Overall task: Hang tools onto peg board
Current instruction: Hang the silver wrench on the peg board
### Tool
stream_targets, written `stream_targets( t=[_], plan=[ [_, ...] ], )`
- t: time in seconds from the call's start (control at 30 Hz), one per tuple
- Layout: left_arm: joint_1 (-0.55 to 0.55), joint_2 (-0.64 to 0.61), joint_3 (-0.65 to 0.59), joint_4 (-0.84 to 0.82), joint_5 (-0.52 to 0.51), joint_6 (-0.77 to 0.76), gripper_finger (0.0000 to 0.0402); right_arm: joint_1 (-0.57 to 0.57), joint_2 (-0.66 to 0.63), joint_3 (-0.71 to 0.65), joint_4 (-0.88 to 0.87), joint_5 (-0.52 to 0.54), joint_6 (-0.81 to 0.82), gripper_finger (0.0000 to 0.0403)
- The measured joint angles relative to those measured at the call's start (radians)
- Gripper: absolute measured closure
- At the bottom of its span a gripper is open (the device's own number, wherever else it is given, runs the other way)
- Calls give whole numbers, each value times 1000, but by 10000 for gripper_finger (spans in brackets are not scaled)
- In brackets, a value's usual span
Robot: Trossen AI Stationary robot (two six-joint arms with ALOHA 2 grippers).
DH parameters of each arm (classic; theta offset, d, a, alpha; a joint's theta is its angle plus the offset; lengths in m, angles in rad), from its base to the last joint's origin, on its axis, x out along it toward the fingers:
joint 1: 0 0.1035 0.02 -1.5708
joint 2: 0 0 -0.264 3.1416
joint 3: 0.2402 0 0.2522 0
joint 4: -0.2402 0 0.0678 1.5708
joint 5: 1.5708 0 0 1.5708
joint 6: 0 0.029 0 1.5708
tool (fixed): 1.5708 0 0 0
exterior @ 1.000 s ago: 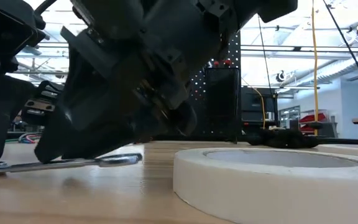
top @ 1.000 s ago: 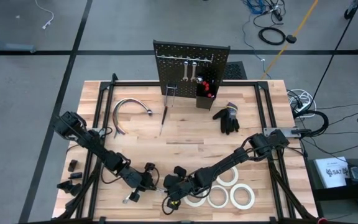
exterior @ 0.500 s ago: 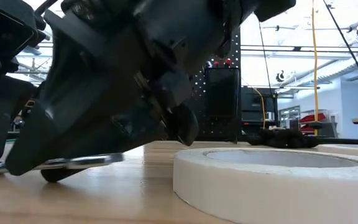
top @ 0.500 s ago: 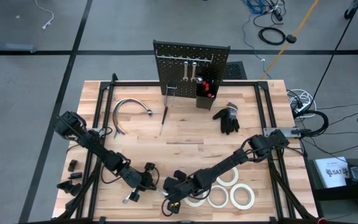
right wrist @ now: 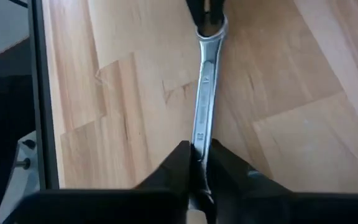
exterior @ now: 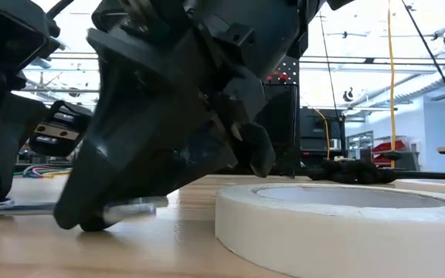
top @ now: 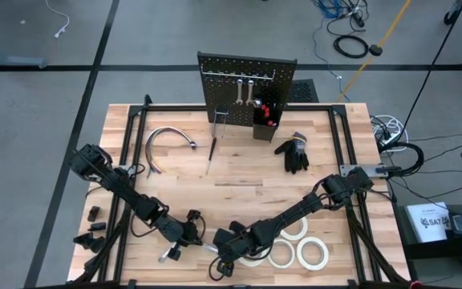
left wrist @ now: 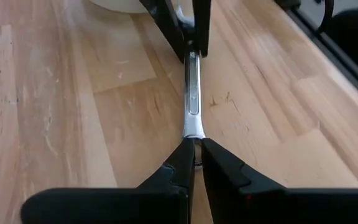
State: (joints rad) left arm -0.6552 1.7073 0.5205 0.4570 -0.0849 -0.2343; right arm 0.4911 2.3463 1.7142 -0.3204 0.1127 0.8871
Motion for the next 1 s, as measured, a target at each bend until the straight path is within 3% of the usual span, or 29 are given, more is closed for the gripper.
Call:
stream_targets(
  t=[0.1,0.27,0.4,0.8,1.0],
  plan=[
    [-2,0,-1,22,-3,-19,369,1,0,-1,-11,-7,-3,391],
    [2,-44,-4,4,13,-14,369,6,0,-2,-16,-9,24,397],
    [24,-153,-5,-46,-5,-14,368,20,-3,-2,-17,-10,3,399],
    [200,-485,-99,-91,-123,11,368,10,-61,-12,-111,295,-308,401],
    [288,-668,-103,-286,-125,6,368,-30,-85,-13,-140,300,-394,402]
  ],
)
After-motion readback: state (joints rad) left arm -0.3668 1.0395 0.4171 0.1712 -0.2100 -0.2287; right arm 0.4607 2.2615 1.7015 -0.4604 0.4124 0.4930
